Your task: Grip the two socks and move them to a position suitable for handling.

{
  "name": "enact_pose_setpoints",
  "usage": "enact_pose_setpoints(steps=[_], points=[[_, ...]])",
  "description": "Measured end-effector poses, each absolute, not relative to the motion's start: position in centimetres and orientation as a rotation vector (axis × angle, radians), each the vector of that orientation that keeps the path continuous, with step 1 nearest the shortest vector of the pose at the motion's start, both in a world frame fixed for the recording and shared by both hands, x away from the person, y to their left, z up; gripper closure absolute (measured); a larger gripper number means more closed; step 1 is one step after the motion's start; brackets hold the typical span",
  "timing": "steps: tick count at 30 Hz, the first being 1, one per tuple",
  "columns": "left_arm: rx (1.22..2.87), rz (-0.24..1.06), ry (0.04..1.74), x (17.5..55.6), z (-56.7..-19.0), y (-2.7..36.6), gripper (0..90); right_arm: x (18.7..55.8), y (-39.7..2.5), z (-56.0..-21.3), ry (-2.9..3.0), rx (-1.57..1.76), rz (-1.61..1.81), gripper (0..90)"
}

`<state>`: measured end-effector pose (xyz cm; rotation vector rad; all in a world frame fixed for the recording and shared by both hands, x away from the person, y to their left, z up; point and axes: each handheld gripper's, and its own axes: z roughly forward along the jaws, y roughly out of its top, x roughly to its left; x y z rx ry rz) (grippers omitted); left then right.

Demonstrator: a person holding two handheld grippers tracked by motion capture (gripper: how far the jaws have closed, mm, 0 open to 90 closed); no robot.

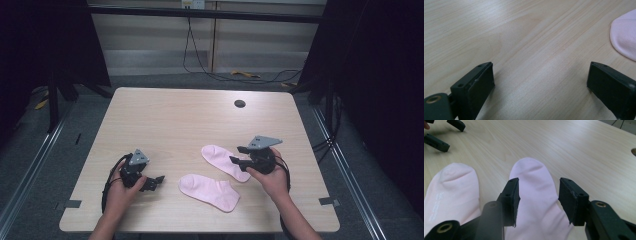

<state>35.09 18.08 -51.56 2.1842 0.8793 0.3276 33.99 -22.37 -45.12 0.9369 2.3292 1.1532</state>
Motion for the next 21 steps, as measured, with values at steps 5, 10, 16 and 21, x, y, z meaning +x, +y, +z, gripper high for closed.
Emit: enact_pose_setpoints(steps=[5,10,16,21], points=[[2.185,0.328,0.879,35.1,-51.6,18.1,6.9,32.2,-23.7,-46.2,2.313,0.999,1.147,53.2],[2.185,0.327,0.879,35.1,-51.6,18.1,6.9,30.6,-24.0,-47.0,2.324,1.022,1.187,53.3],[2.191,0.323,0.861,35.1,-51.6,18.0,6.9,28.7,-23.6,-48.0,2.353,1.018,1.151,53.8],[2.187,0.330,0.855,34.8,-51.5,17.9,10.1,27.9,-23.1,-48.6,2.366,1.029,1.179,54.7]])
